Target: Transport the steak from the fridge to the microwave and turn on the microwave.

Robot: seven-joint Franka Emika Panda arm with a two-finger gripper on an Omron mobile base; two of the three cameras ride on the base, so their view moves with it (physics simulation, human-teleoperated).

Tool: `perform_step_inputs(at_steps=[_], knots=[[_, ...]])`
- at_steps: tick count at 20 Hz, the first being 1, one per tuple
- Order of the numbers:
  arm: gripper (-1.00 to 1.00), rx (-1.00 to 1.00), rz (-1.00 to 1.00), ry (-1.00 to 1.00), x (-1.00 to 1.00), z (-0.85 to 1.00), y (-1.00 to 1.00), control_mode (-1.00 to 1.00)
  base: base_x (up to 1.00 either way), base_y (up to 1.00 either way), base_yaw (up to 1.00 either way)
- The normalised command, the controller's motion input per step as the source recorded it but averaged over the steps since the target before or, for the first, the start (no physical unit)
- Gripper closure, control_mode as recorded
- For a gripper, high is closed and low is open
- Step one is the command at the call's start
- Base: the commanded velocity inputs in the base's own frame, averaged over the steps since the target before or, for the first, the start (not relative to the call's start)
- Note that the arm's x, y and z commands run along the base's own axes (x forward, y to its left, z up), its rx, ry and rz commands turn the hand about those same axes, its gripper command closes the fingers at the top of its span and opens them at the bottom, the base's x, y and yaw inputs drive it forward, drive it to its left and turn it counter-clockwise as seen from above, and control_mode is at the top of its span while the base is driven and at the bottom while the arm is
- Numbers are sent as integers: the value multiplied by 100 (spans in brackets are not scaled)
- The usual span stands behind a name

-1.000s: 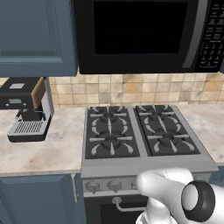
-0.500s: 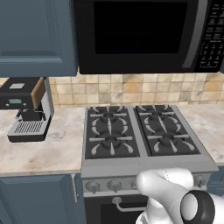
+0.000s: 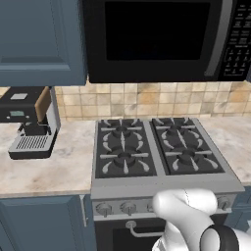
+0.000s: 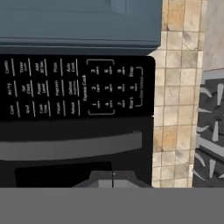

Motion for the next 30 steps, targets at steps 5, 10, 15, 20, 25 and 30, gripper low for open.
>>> perform_step_inputs(at_steps=[5,10,15,20,25,30], knots=[[100,5,0,0,0,-23,0,-100,0,0,0],[100,6,0,0,0,-20,0,-100,0,0,0],[100,6,0,0,0,-19,-2,-100,0,0,0],[100,3,1,-1,13,-6,-6,-100,0,0,0],[100,3,0,-2,16,0,-7,-100,0,0,0],[100,2,0,-1,19,0,-8,-100,0,0,0]])
